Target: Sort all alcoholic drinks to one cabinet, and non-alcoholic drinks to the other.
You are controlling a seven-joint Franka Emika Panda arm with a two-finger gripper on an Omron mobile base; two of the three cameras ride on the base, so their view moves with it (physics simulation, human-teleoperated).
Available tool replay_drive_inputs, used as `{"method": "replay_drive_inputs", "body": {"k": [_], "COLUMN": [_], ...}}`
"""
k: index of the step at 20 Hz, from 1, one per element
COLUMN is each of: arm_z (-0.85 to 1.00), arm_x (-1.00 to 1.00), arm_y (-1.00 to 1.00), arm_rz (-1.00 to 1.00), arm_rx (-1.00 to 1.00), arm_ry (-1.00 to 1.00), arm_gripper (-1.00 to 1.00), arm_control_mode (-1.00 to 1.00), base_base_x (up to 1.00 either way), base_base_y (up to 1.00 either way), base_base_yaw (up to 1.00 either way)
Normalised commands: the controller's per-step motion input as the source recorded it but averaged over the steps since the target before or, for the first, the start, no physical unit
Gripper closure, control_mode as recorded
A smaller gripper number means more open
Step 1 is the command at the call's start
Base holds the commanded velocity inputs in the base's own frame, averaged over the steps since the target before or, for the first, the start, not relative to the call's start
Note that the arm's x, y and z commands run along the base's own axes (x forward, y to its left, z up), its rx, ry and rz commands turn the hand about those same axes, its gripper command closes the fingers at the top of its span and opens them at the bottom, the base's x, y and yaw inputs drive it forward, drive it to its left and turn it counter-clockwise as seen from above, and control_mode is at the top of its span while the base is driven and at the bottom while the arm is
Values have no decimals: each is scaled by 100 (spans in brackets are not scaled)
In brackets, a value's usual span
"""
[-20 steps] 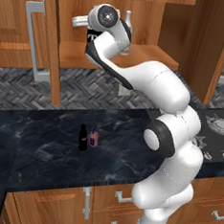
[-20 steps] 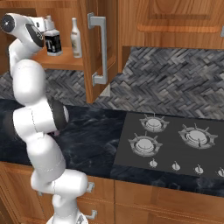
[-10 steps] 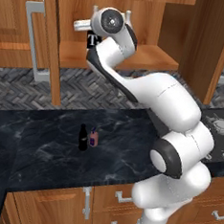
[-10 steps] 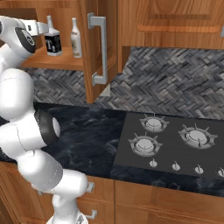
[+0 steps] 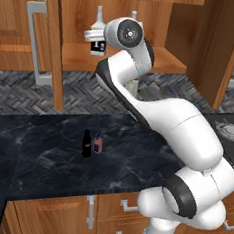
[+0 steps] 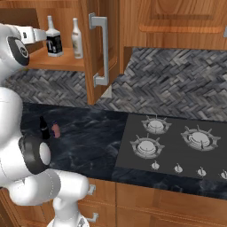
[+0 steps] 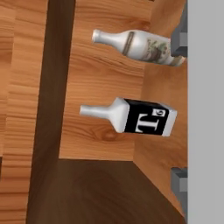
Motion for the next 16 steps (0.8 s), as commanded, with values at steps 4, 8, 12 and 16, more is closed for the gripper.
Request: {"method": "replay_drive_inputs", "body": {"k": [4,8,12,16], "arm_z": [-15,-28,-21,-24], "arm_x": [-64,-59,-57,-44], "arm_y": [-14,-1,-6,-2], "arm_rz": [0,0,0,0], "arm_rx": [0,0,0,0], "arm_ry": [5,8,6,8], "arm_gripper": [-100,-100,-100,-100], "arm_control_mode": [-100,-100,-100,-100], "base_base_x": [0,0,0,0], "base_base_y": [0,0,0,0], "base_base_yaw": [0,0,0,0]}}
